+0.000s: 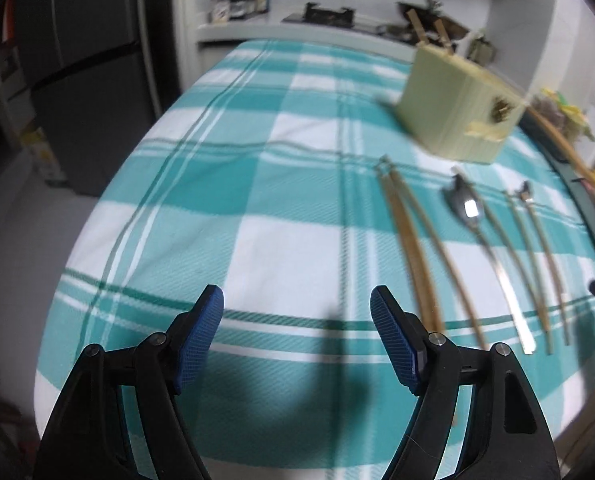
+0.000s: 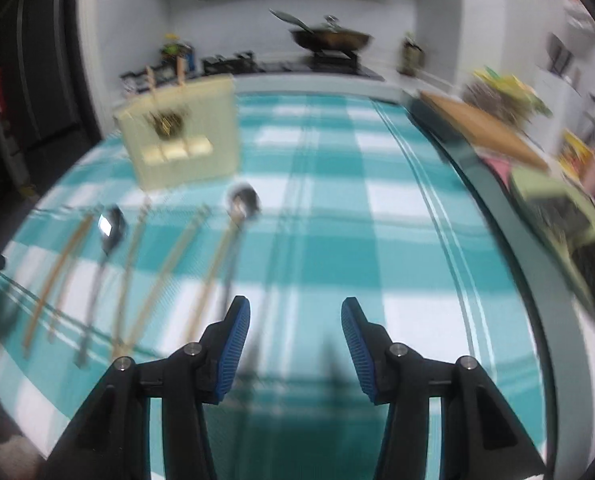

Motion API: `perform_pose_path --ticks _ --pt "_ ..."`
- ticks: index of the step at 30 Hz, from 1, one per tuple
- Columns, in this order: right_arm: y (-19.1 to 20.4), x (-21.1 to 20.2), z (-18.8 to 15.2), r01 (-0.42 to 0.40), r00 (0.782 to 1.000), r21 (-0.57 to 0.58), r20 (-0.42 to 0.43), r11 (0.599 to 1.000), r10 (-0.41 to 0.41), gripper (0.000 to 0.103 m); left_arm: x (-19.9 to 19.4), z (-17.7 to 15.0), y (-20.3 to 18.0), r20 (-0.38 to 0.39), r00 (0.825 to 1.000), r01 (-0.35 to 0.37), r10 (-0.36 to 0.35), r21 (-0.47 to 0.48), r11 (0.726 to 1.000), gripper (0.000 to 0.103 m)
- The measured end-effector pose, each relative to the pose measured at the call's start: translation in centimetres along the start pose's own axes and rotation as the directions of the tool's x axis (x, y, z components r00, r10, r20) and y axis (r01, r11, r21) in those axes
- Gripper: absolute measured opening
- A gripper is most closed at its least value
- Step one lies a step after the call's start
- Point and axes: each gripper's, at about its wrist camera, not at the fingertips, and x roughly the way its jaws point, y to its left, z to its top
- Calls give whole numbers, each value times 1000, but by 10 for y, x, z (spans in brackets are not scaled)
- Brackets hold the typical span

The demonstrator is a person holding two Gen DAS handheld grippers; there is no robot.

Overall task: Organize utensils
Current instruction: 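Withdraw both open grippers back toward the remaining utensils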

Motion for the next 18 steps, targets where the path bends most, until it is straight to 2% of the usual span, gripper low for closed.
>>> perform_pose_path --ticks 3,6,7,9,11,12,18 --pt "-12 13 -15 12 999 58 -37 998 -10 50 21 3 1 -4 999 -32 32 10 999 78" --pt "-10 24 -16 41 998 37 -44 998 -39 50 40 5 3 -8 997 -80 80 17 997 79" --pt "-7 25 -16 49 998 24 -35 999 -48 50 41 7 4 14 996 -86 86 11 996 83" --pt "-5 27 -16 52 998 16 -30 999 -51 50 45 10 7 8 996 -89 89 -7 996 88" --pt "-7 30 -16 50 999 29 -16 998 -49 53 49 11 8 -5 996 -89 89 -10 996 100" --pt "-6 30 -16 50 999 32 -12 998 -50 55 51 12 8 -10 995 -96 96 -3 995 101" --pt "-7 32 -15 51 999 35 -11 998 -51 56 52 12 7 -8 995 -101 101 -7 995 103"
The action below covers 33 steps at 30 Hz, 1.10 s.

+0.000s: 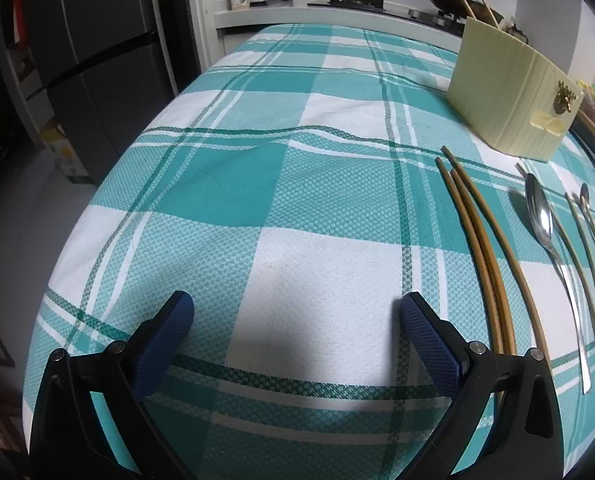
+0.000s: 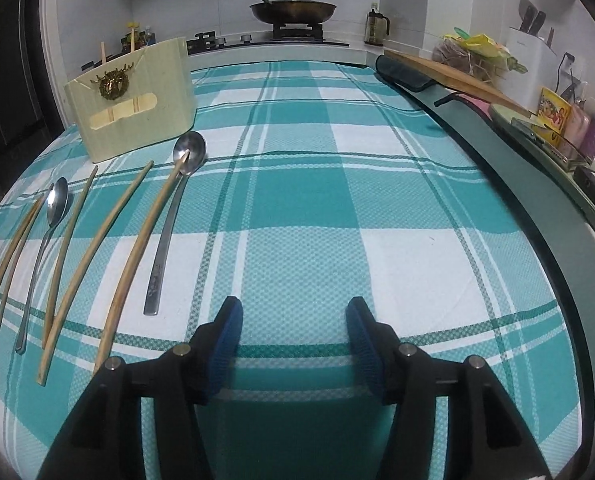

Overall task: Organize utensils
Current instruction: 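Withdraw both open grippers back toward the remaining utensils, then align the open right gripper over the steel spoon handle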

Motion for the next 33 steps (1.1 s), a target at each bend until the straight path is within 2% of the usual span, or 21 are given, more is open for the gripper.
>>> perform_pose_path --ticks 9,10,13,17,20,23,26,31,33 --pt "0 1 1 1 1000 3 -9 1000 -1 57 0 -1 0 1 1000 -2 2 -9 1000 103" --pt "2 1 5 0 1000 3 -24 1000 0 57 0 0 0 1 1000 0 0 -10 1000 103" --pt "12 4 23 -72 997 -2 -25 997 72 59 0 -1 -1 1 1000 -1 1 -9 1000 103" --pt "41 23 53 -105 994 -61 -36 993 103 57 0 -1 -1 2 1000 0 0 -10 1000 103" --pt "57 41 69 -128 991 -86 -46 988 125 47 1 -1 -1 2 1000 0 0 -10 1000 103" --pt "68 57 79 -98 994 -112 -63 989 91 41 0 -1 0 2 1000 0 0 -11 1000 103" --pt "73 64 88 -131 990 -108 -72 986 124 41 0 -1 0 2 1000 0 0 -11 1000 103" --pt "92 67 89 -153 986 -173 -91 973 138 41 0 -1 0 1 1000 2 -2 -11 1000 103" --pt "92 68 88 -144 988 -176 -84 974 131 29 0 -1 0 1 1000 2 -2 -11 1000 103"
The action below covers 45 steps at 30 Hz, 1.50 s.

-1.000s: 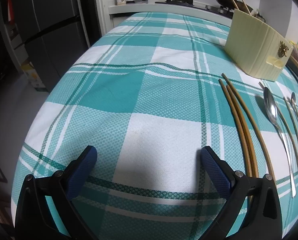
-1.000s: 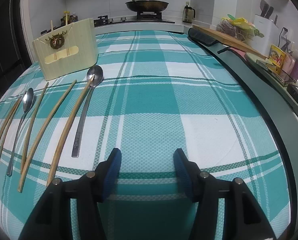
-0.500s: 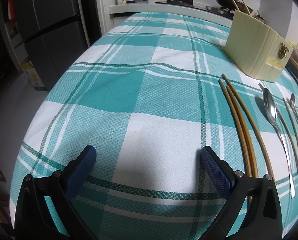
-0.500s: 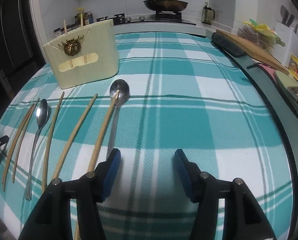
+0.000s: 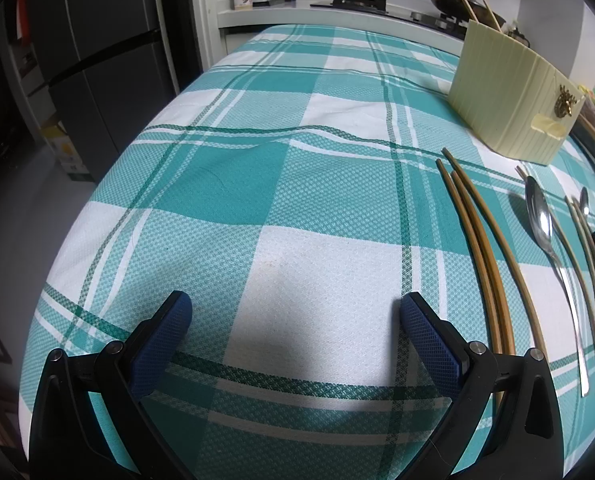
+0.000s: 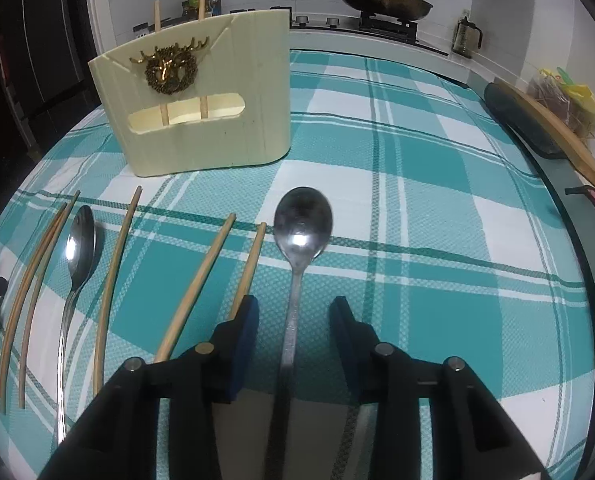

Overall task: Organize utensils
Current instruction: 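Align the open right gripper over the steel spoon handle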

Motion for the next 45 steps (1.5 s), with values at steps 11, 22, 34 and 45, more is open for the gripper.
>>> perform_pose_path --ticks 11,22,34,45 --pt "-36 -14 -17 142 989 117 8 983 -144 7 0 0 0 0 1000 0 0 0 1000 103" --pt "-45 -48 -71 114 992 69 40 991 -117 66 -14 1 -1 5 978 211 -211 -82 974 103" --pt "-56 -47 -73 106 993 129 29 986 -111 68 1 14 -58 -37 987 156 -154 44 987 103" --pt "-56 -47 -73 108 993 127 30 986 -113 68 3 7 -59 -20 998 69 -67 114 991 103"
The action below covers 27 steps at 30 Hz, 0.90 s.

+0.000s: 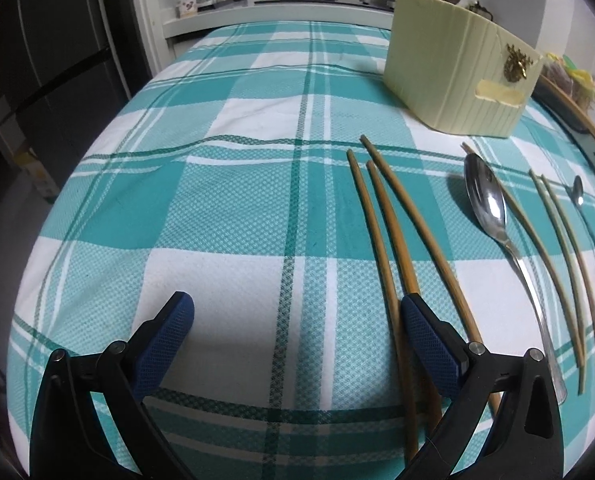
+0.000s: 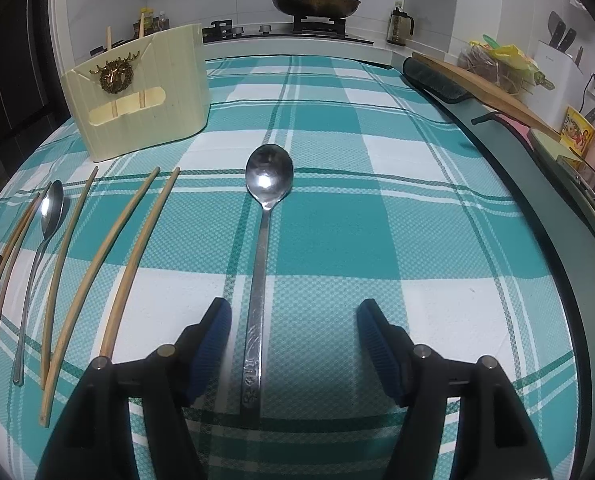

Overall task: Organize utensils
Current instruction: 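Align the open right gripper over the steel spoon handle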

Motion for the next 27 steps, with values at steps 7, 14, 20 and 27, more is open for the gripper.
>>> perform_pose_path --ticks 7,14,20,27 --pt "0 0 0 -1 1000 1 0 1000 1 68 -3 -4 4 -19 999 -35 35 2 999 103" --pt "-1 1 0 -5 1000 4 -1 1000 5 68 -1 -3 27 -56 998 -10 9 -14 1000 103" --pt "0 1 0 -6 1000 5 -1 1000 6 68 -1 -2 27 -96 995 32 -26 63 998 103" --pt "-1 1 0 -9 1000 7 -2 1000 9 68 -3 -8 32 -37 996 87 -83 112 990 103"
